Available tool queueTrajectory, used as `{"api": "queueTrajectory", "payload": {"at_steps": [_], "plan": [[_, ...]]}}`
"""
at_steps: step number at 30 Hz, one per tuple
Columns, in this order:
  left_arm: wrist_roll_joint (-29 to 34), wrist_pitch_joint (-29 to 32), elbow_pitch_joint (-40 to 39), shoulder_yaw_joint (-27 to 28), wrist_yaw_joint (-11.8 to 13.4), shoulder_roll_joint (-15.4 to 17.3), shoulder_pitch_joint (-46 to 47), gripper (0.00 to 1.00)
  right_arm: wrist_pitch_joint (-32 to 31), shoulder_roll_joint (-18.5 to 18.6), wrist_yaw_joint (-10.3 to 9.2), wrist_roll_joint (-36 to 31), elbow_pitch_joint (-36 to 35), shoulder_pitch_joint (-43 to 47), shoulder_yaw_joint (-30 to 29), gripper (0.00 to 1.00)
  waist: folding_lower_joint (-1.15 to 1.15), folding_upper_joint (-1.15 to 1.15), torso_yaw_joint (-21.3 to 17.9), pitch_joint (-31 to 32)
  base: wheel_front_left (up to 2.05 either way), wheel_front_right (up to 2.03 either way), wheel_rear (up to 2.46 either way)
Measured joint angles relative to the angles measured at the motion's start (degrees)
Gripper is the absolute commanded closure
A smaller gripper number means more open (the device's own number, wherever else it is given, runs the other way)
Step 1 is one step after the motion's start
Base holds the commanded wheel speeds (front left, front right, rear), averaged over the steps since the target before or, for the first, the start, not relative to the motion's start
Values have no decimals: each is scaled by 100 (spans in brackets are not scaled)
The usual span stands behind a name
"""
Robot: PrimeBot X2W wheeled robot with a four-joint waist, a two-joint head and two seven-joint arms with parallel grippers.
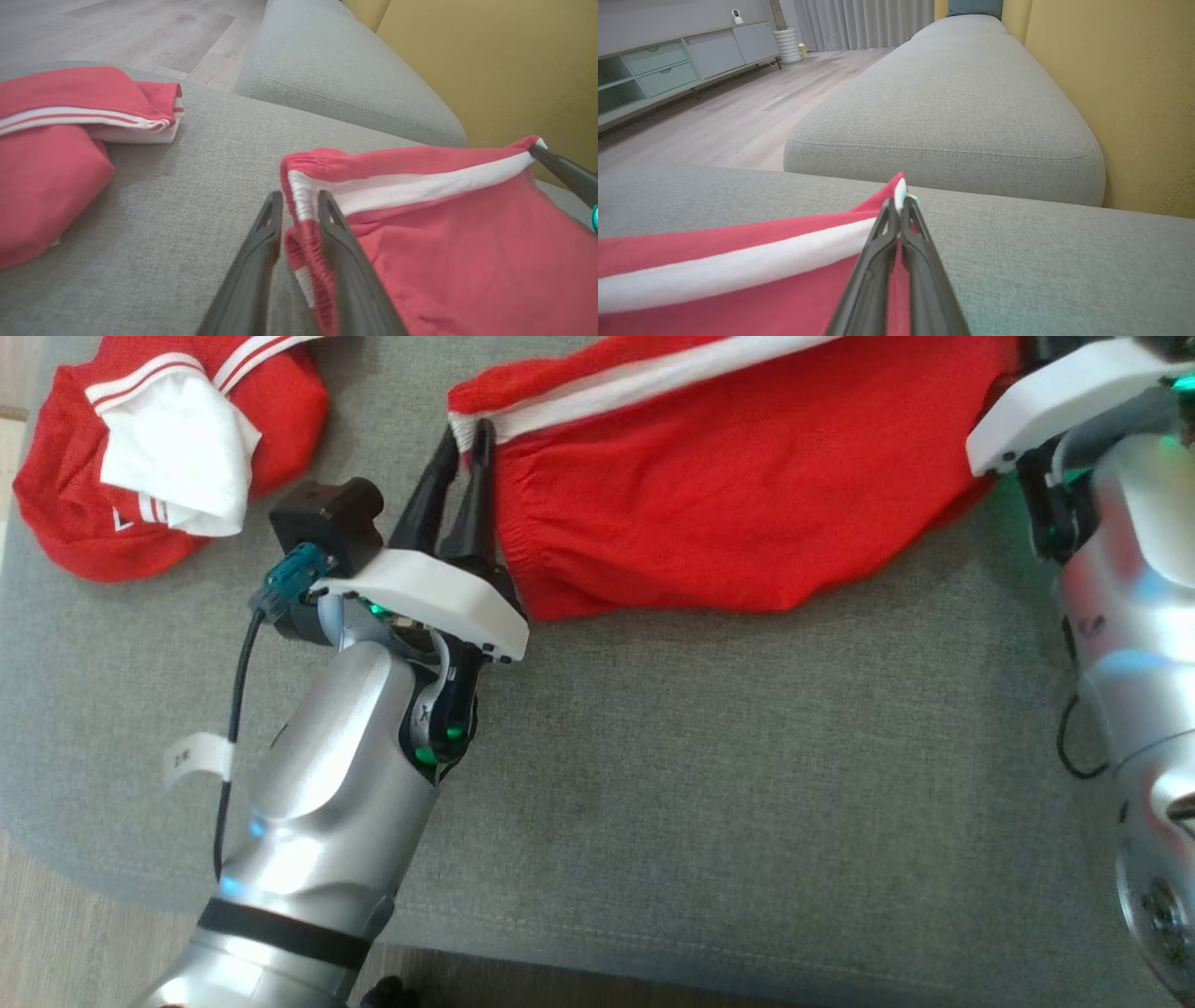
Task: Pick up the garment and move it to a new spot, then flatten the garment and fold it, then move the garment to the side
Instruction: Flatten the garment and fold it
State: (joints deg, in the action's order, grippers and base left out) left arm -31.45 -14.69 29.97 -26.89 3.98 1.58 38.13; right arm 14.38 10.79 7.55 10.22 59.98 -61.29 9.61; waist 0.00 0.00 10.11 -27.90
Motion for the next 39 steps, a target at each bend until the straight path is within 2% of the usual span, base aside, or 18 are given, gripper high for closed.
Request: {"api": "queueTrajectory", "payload": {"at_steps": [1,2,8,16,22,26,27,28,29,39], "plan": [[0,-1,-8,0,15,1,0,0,0,-16,0,-75,-2,-31,-86,11,0,0,3,-15,0,0,0],[1,0,-16,-3,36,1,-1,0,0,-35,0,-136,-18,-42,-161,0,1,0,7,-23,0,0,0],[14,0,-71,-12,121,0,-52,0,0,-148,0,-426,-86,-6,-492,0,0,0,15,50,0,0,0],[111,0,-265,152,209,1,-544,0,0,-110,0,-552,51,469,-372,0,0,0,-16,244,0,0,0],[172,-1,-289,222,210,7,-718,0,-36,-97,0,-519,610,574,-221,0,0,0,-32,341,0,0,0],[250,-1,-298,257,211,7,-749,0,-348,-97,0,-470,914,551,-141,0,0,0,-12,397,0,0,0],[250,-1,-298,257,211,7,-749,0,-348,-97,0,-470,914,551,-141,15,0,0,-12,397,0,0,0],[257,0,-304,268,211,7,-756,0,-439,-97,0,-449,956,545,-143,46,0,0,-9,415,0,0,0],[264,0,-305,278,212,7,-761,0,-514,-101,0,-390,985,542,-147,100,0,0,-8,434,0,0,0],[392,0,-247,387,213,11,-1202,0,-321,-143,0,226,1187,846,-328,100,0,0,-150,770,0,0,0]]}}
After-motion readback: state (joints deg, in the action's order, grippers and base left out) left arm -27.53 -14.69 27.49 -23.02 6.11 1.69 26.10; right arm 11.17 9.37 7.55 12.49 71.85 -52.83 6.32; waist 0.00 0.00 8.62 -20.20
